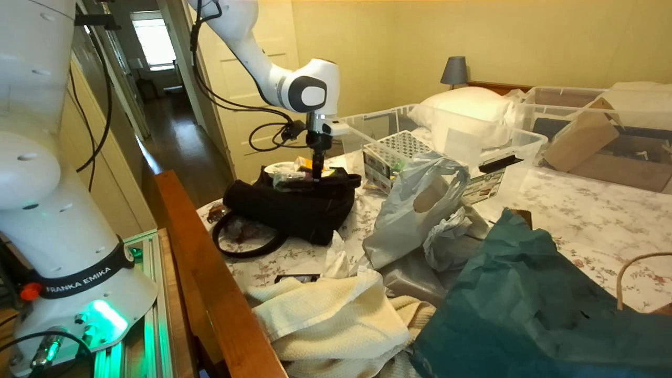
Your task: Put the remote in the storage box
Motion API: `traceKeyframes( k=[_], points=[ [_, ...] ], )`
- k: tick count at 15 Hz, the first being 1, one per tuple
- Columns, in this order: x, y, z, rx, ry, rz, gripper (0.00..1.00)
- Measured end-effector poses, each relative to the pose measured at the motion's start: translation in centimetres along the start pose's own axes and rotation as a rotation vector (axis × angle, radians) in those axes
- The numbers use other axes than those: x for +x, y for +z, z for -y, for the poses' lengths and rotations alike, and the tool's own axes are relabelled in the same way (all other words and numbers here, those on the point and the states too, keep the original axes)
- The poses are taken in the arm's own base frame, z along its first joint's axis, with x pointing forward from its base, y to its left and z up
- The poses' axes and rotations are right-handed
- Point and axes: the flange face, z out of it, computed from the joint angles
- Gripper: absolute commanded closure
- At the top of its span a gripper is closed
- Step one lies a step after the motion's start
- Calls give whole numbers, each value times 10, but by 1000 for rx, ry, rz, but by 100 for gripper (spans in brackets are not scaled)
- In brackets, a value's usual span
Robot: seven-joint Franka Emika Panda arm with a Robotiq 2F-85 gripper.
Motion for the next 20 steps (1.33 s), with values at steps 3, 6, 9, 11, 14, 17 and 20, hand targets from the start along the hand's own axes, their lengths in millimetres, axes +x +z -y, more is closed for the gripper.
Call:
traceKeyframes(
  k=[3, 6, 9, 11, 14, 17, 20],
  points=[
    [-12, -24, -7, 24, -50, -23, 74],
    [-23, -50, -15, 44, -76, -45, 74],
    [-30, -81, -22, 62, -104, -75, 74],
    [-29, -105, -26, 62, -142, -102, 74],
    [-21, -142, -26, 60, -211, -154, 49],
    [-15, -159, -24, 64, -236, -173, 49],
    [-16, -158, -24, 62, -241, -171, 49]
  ],
)
